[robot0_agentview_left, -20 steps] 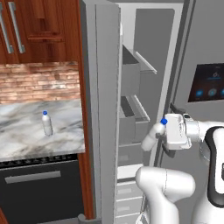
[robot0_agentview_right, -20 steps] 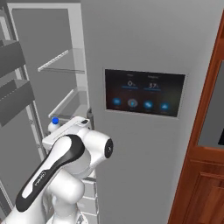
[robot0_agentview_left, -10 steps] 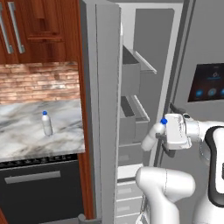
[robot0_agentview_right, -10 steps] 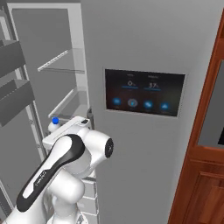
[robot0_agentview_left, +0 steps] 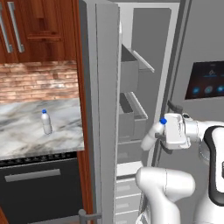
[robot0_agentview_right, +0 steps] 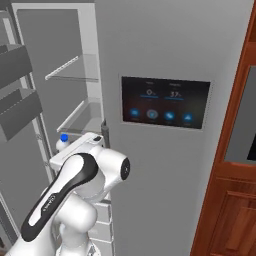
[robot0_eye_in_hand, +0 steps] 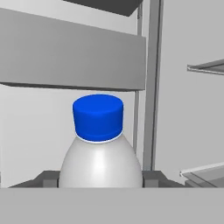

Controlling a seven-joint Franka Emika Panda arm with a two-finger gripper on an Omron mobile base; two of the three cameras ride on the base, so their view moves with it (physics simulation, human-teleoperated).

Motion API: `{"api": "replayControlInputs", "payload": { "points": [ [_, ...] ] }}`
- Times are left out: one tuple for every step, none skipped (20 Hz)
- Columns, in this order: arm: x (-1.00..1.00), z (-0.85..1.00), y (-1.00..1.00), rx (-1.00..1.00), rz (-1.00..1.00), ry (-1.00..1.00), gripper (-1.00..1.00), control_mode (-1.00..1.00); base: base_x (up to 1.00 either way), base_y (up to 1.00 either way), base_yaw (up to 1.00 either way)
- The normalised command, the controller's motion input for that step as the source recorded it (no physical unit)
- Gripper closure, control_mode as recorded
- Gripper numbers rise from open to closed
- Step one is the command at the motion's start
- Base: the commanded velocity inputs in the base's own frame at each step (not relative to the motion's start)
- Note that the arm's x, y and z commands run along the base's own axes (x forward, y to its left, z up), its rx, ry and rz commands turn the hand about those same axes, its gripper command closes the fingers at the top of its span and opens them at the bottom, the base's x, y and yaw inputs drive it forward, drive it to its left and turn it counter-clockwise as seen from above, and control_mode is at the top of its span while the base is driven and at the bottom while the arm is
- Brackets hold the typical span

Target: Take the bottled waters from the counter and place them in the freezer to freeze. Close the freezer door after placing the bottles.

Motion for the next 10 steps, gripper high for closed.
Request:
{"api": "replayControlInputs", "payload": {
  "points": [
    [0.00, 0.00, 0.00, 0.00, 0.00, 0.00, 1.00, 1.00, -0.45, 0.08, 0.00],
    [0.00, 0.00, 0.00, 0.00, 0.00, 0.00, 1.00, 1.00, -0.39, 0.20, 0.00],
    [0.00, 0.00, 0.00, 0.00, 0.00, 0.00, 1.00, 1.00, -0.20, 0.18, 0.00],
    [0.00, 0.00, 0.00, 0.00, 0.00, 0.00, 1.00, 1.00, 0.00, 0.15, 0.00],
    [0.00, 0.00, 0.00, 0.00, 0.00, 0.00, 1.00, 1.00, 0.00, 0.24, 0.00],
    [0.00, 0.00, 0.00, 0.00, 0.00, 0.00, 1.00, 1.00, 0.00, 0.41, 0.00],
    [0.00, 0.00, 0.00, 0.00, 0.00, 0.00, 1.00, 1.00, 0.00, 0.52, 0.00],
    [0.00, 0.00, 0.00, 0.00, 0.00, 0.00, 1.00, 1.00, 0.00, 0.58, 0.01],
    [0.00, 0.00, 0.00, 0.00, 0.00, 0.00, 1.00, 1.00, 0.00, 0.56, 0.01],
    [0.00, 0.00, 0.00, 0.00, 0.00, 0.00, 1.00, 1.00, 0.00, 0.51, 0.00]
  ]
}}
